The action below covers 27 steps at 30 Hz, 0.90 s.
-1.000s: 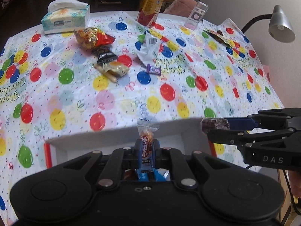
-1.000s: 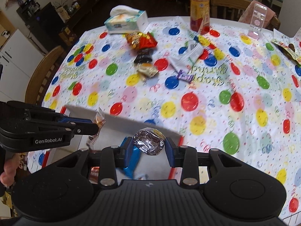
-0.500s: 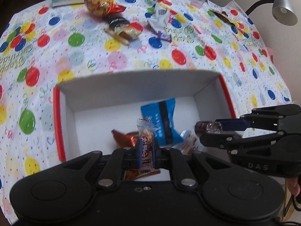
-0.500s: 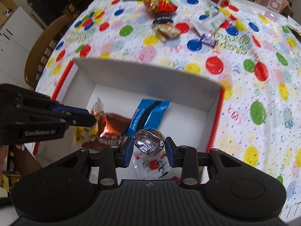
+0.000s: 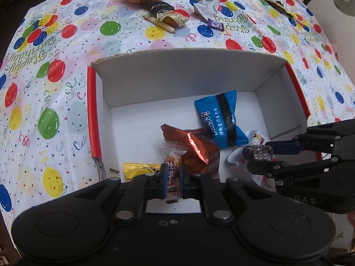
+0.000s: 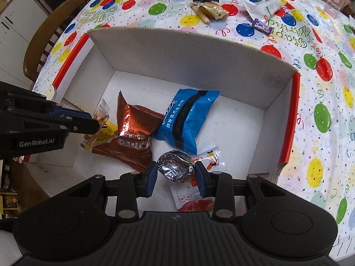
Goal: Organize snacks
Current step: 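Carry the candy and foil chocolate over the white box and open both tools, then lift both open tools out of the box back toward the snacks on the table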
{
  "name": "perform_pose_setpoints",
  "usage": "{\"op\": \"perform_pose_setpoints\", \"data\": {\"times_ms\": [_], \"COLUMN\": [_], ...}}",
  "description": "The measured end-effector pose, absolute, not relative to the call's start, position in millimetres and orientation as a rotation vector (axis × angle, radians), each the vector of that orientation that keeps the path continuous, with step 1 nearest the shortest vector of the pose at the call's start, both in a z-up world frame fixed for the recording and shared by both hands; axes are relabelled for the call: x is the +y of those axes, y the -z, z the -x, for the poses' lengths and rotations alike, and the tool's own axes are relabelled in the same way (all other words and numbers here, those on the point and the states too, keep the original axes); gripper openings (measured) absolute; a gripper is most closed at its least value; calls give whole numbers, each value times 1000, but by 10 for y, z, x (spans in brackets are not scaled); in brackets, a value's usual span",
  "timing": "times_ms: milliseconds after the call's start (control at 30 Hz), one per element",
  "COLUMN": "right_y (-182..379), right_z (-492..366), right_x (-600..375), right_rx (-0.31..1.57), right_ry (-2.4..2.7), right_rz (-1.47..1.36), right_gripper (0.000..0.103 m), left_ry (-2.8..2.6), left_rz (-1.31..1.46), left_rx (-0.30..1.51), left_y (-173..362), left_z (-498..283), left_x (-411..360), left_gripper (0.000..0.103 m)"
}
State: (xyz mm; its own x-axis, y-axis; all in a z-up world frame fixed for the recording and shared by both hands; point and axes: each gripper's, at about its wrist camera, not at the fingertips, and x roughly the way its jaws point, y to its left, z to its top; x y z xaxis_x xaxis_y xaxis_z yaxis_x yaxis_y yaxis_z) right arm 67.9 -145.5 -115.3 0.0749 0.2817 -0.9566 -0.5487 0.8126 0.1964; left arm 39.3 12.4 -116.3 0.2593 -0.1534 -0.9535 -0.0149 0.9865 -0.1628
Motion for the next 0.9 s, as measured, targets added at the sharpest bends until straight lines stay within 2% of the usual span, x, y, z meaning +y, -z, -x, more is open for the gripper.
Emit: {"op": "perform_pose_setpoints", "data": {"times_ms": [300,600,733,833,900], "right_y": [1201,1133,1041,979,940], "right_z": [-631,-585,-540,-496,-475], "right_x": [-1394,-1396,-1411,-1418,-1430], "right_rx": [1345,1330,1303,1292,1287], "right_ry": [-617,-605,-605,-605,-601], "right_rz": [243,197,167,154,147], "right_gripper": [36,41,56,57,57], "left_ry": [93,133,150,153,159], "left_rz": [146,128,129,121,123], "left_rx": [1335,1312,1296,1276,1261], "left_y": [1307,1254,1194,1133,1087], "left_z": [-373,-325,-287,-256,-239], "left_x": [135,89,104,114,130], "left_gripper": [7,22,28,37,39]}}
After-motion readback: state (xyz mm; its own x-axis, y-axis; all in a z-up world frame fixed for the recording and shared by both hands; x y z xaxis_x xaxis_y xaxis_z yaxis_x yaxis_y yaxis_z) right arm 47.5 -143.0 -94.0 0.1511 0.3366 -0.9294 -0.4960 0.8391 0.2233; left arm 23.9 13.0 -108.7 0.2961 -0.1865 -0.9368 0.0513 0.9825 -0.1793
